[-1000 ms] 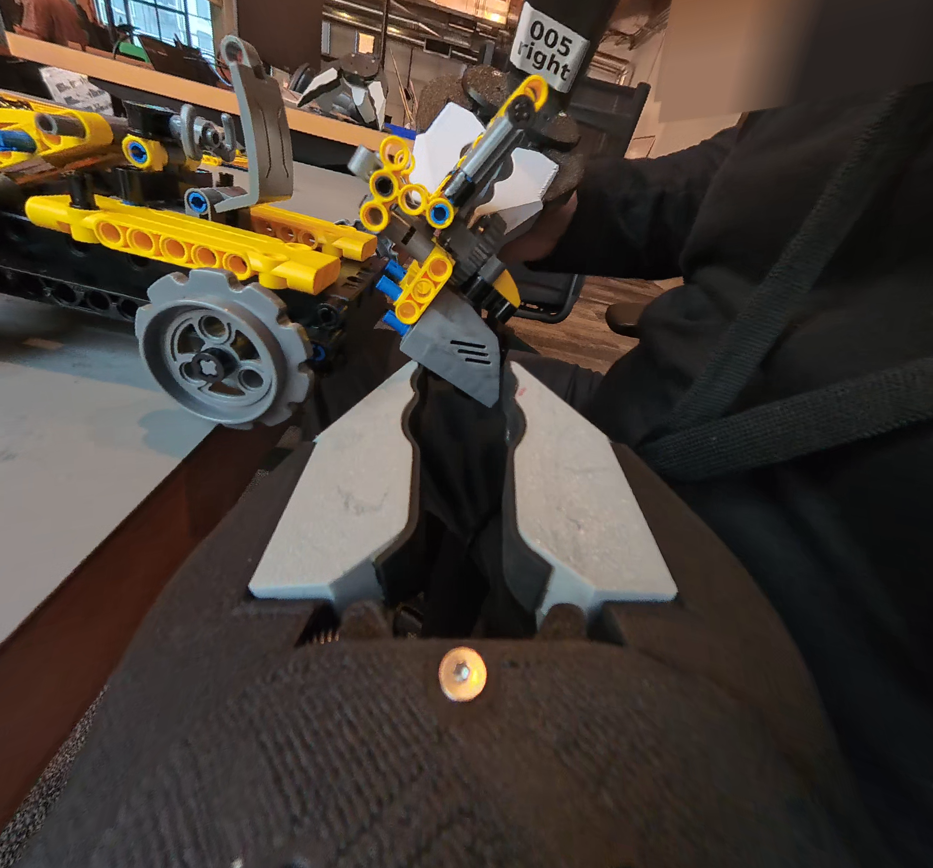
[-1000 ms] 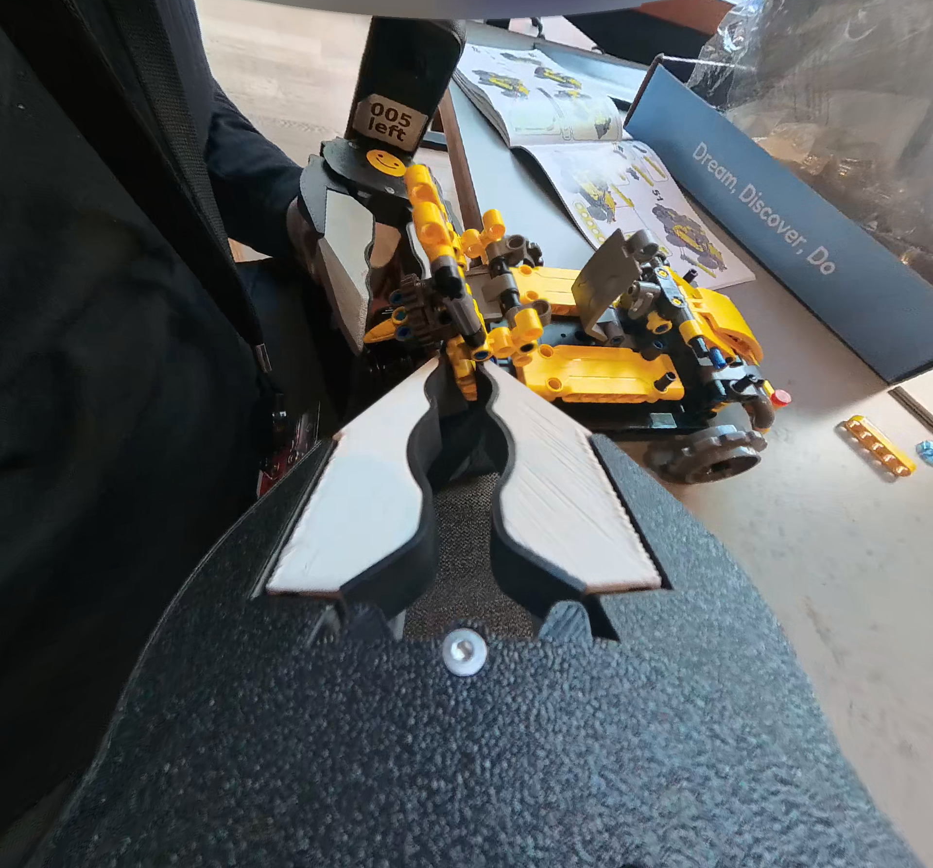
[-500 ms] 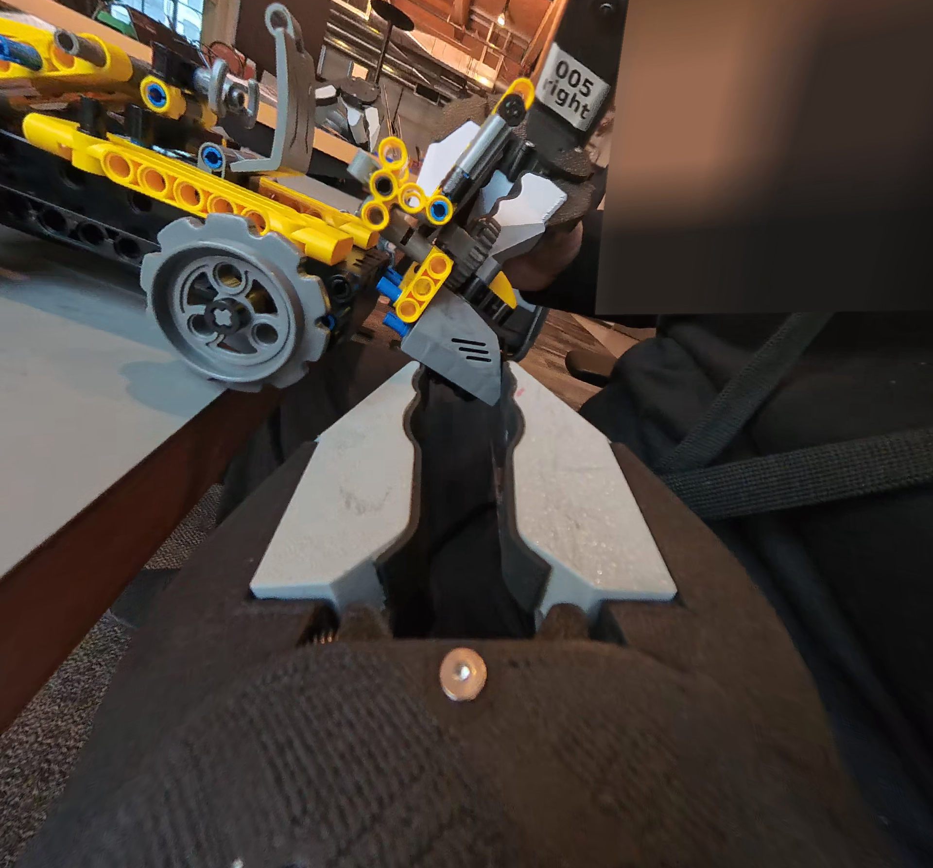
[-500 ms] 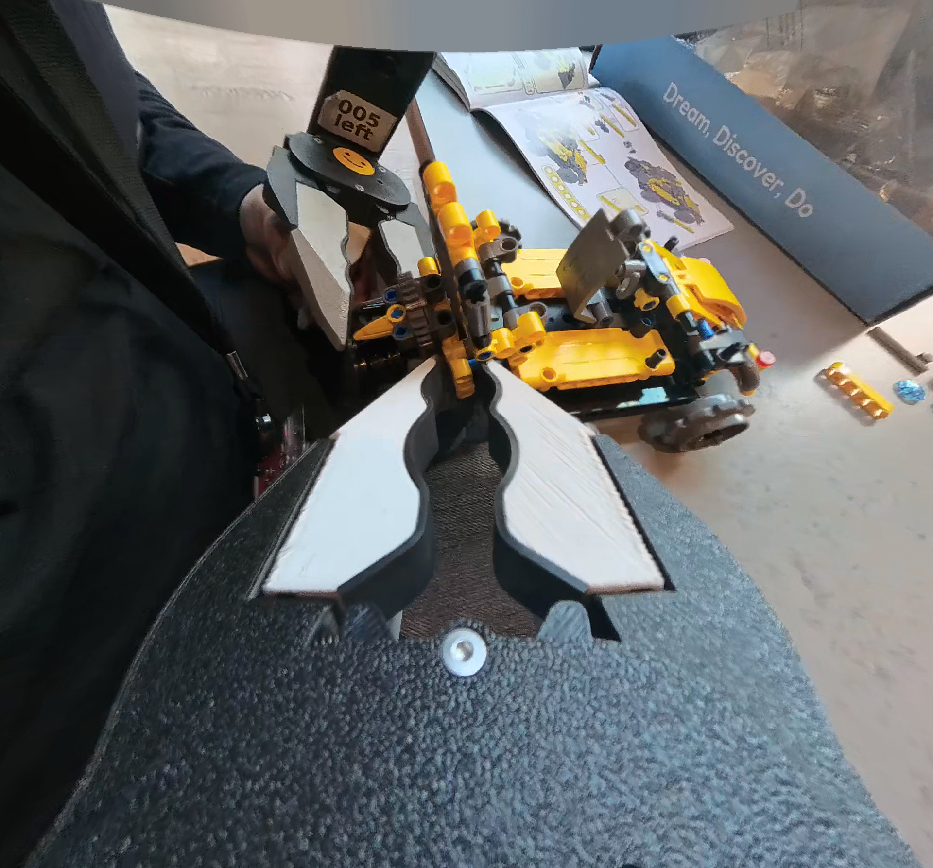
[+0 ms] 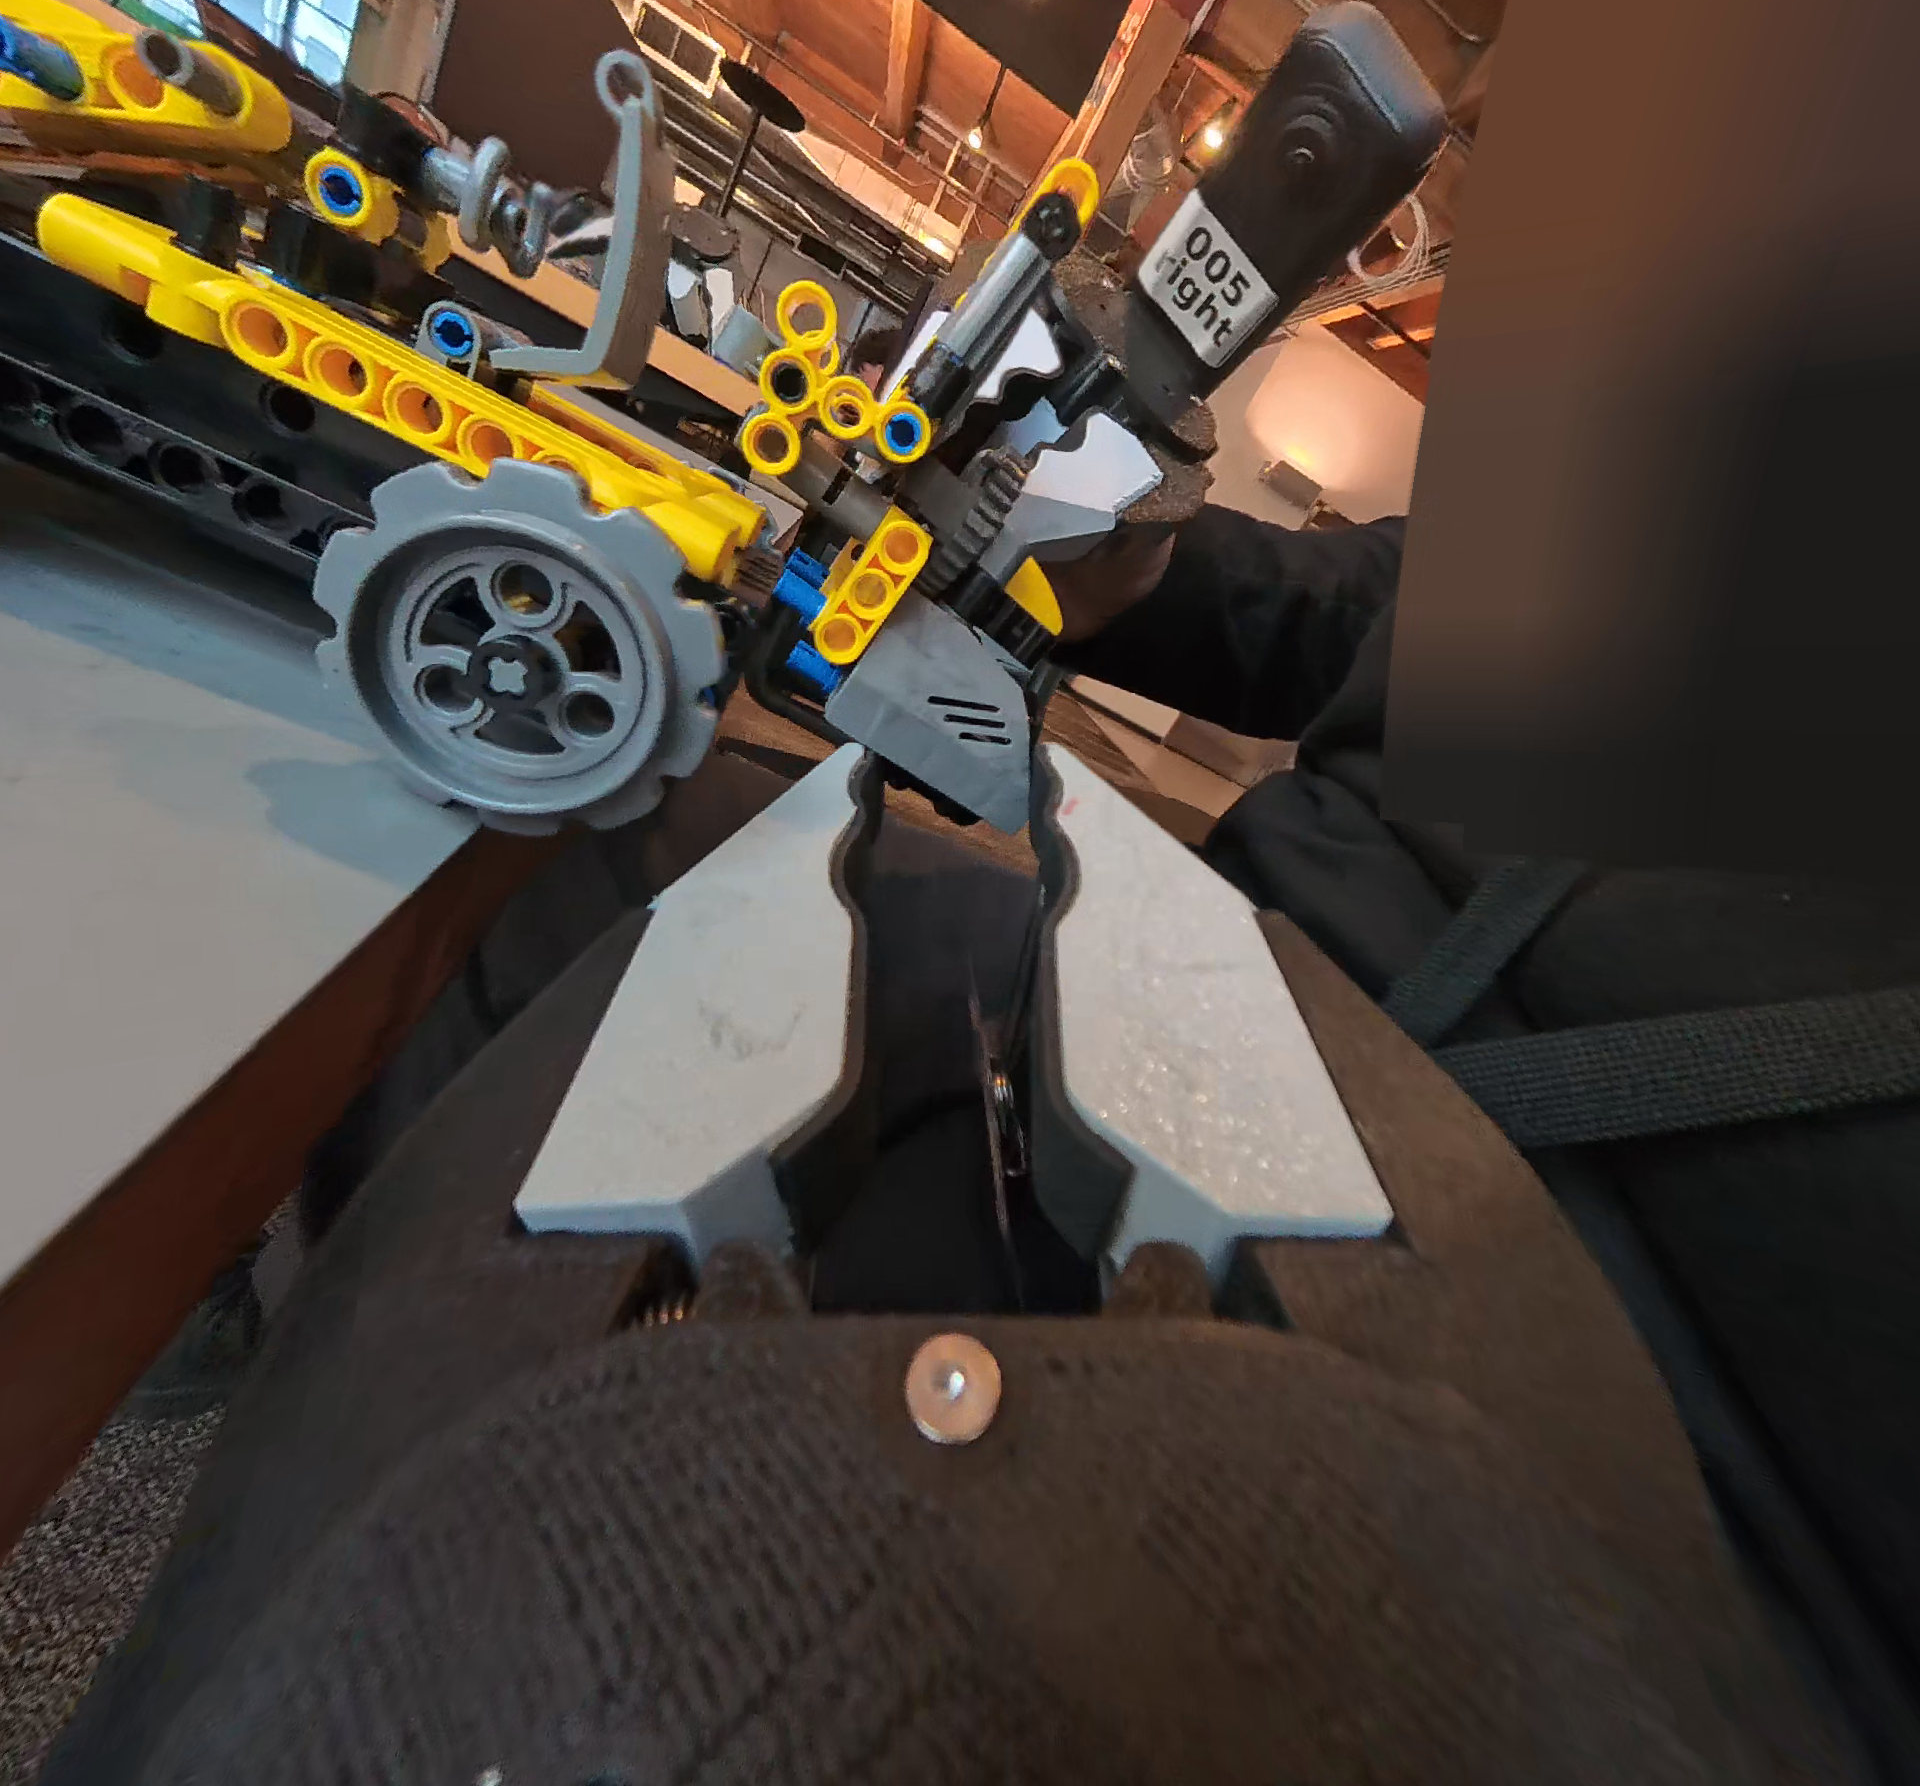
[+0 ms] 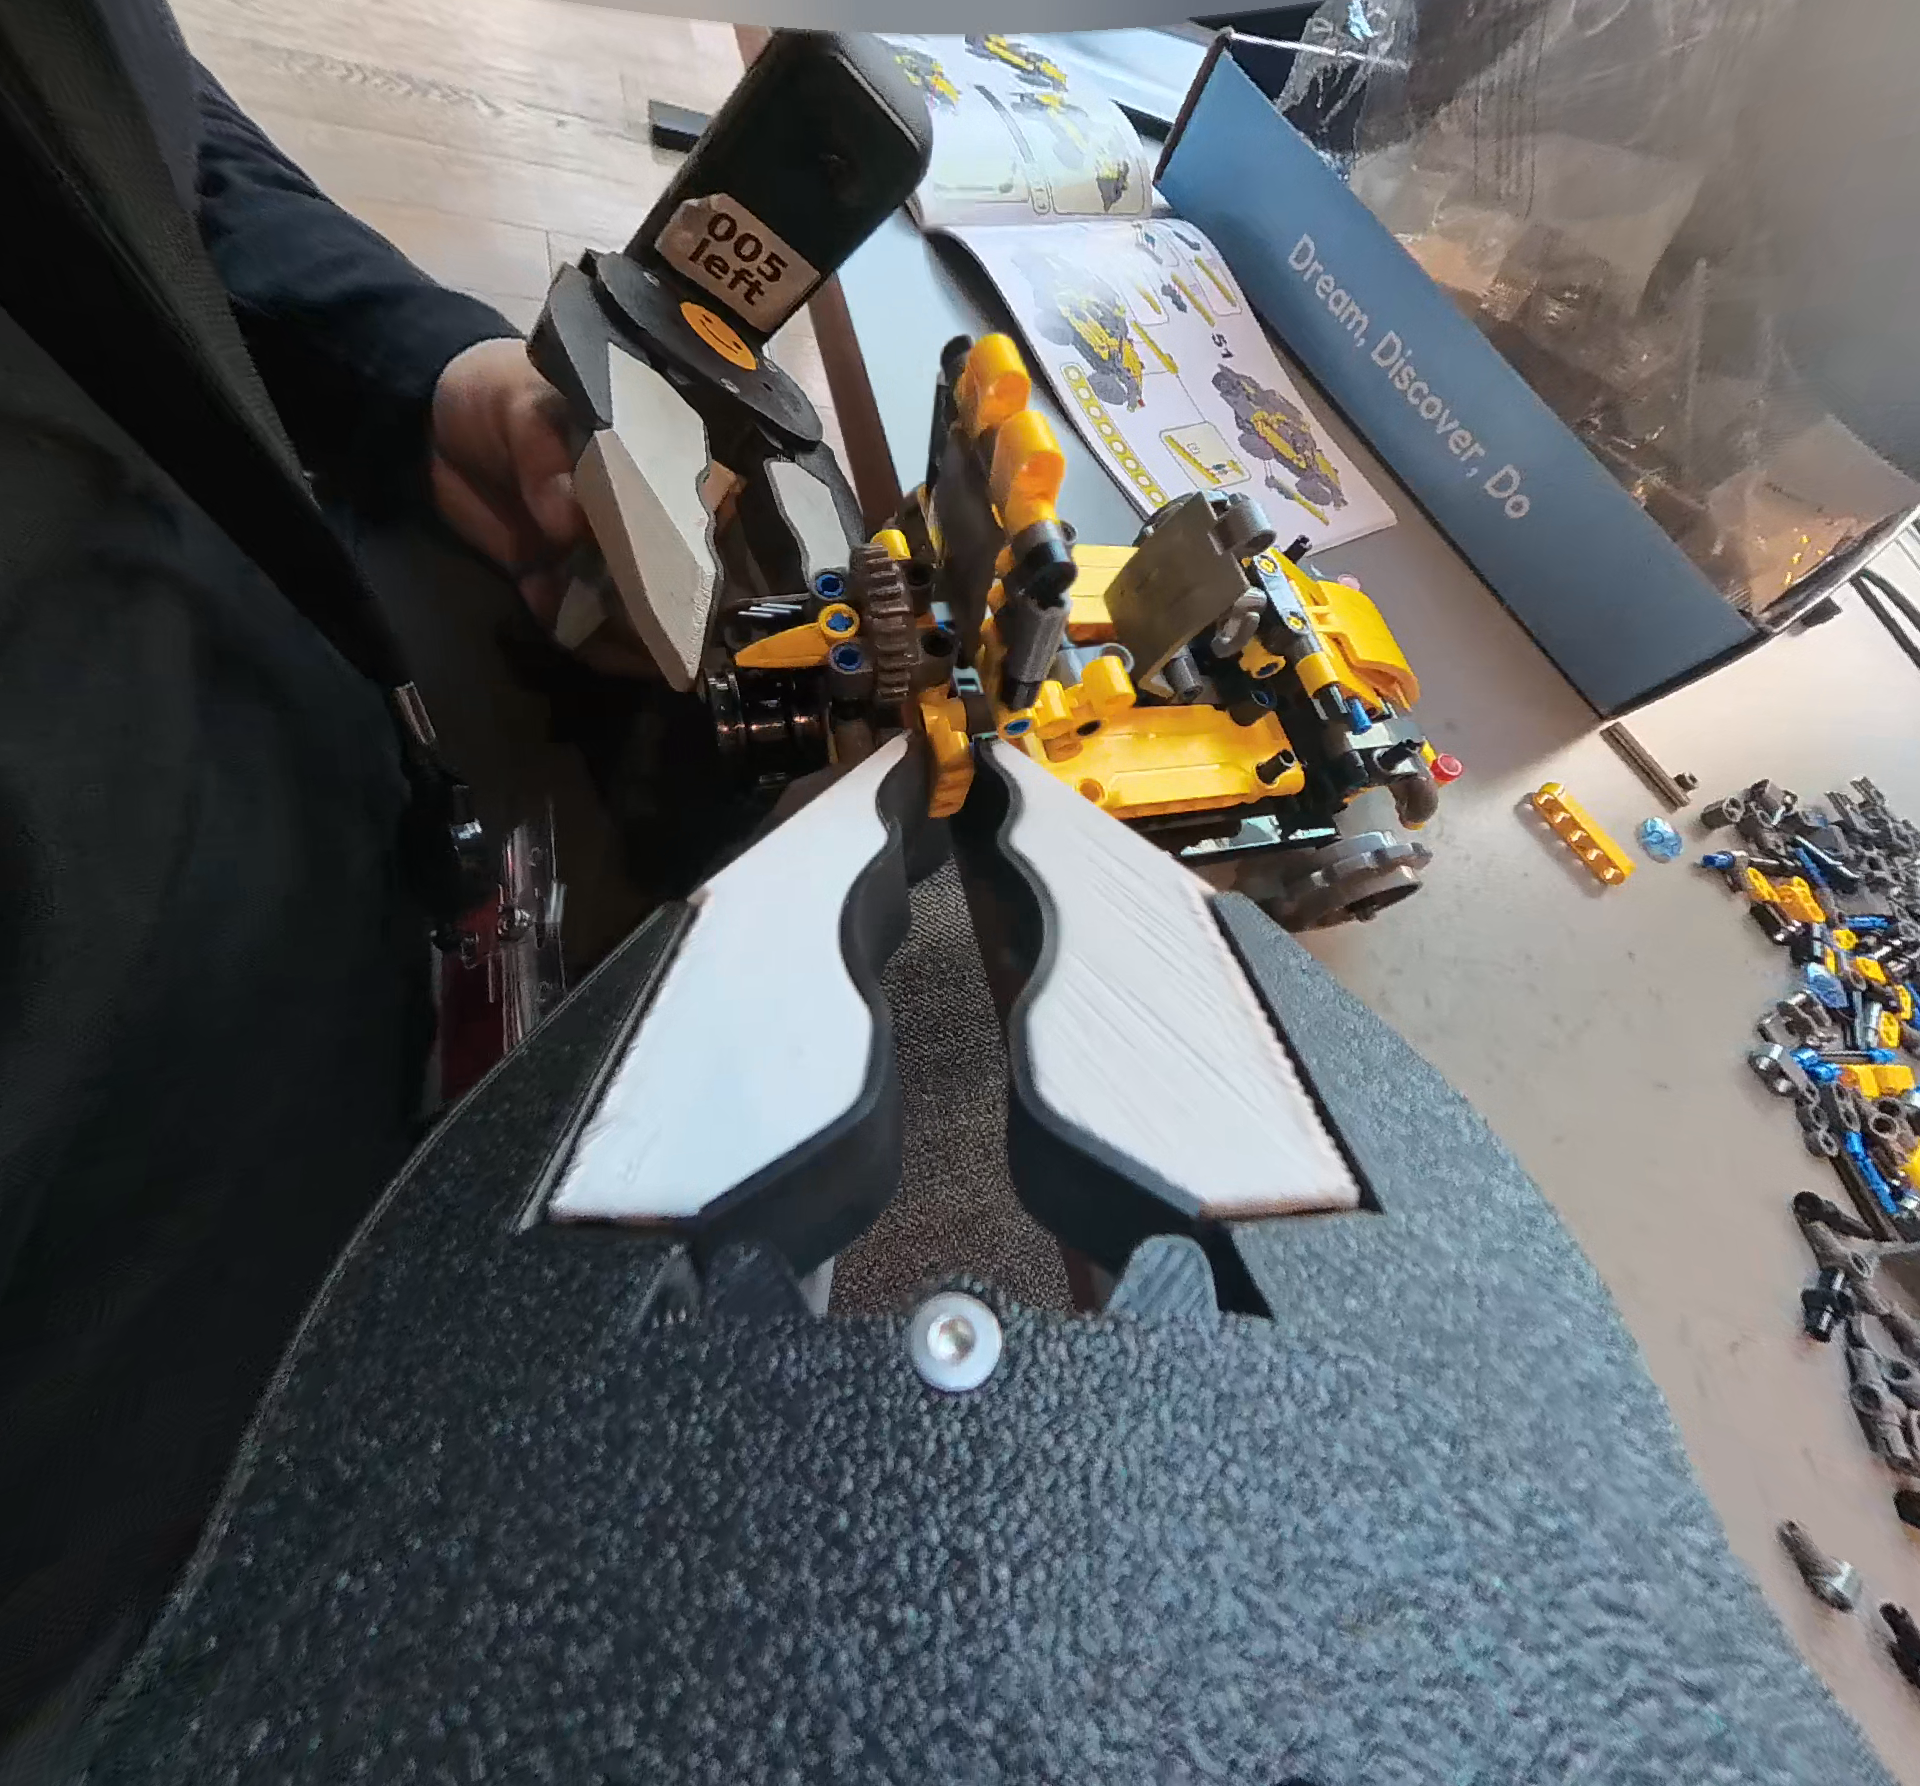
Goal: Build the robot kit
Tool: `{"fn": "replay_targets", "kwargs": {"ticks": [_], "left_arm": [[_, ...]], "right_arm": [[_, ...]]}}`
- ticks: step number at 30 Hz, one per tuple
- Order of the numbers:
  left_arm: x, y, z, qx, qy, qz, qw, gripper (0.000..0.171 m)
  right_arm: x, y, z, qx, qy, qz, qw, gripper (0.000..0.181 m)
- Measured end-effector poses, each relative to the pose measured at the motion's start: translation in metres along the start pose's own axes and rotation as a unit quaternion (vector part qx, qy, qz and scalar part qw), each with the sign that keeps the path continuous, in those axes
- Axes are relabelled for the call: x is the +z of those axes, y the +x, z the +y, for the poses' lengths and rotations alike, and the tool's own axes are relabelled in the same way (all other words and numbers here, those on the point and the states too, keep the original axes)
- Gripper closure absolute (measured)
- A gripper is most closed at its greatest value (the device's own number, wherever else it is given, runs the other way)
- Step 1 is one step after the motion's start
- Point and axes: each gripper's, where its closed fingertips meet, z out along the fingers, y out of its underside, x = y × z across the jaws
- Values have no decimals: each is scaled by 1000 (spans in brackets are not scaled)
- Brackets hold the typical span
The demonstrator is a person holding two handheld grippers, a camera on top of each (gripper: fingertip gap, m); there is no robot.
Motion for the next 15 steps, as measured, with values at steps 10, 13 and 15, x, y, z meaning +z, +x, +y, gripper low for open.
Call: {"fn": "replay_targets", "kwargs": {"ticks": [10, 13, 15], "left_arm": [[1, -1, -5, -8, 14, 6, 1000, 147], [1, -3, -6, -8, 16, 4, 1000, 147], [2, -3, -5, -8, 15, 3, 1000, 147]], "right_arm": [[-3, 8, -2, 20, 8, 5, 1000, 168], [-5, 8, -4, 32, 15, -3, 999, 159], [-7, 11, -2, 34, 11, -2, 999, 155]]}}
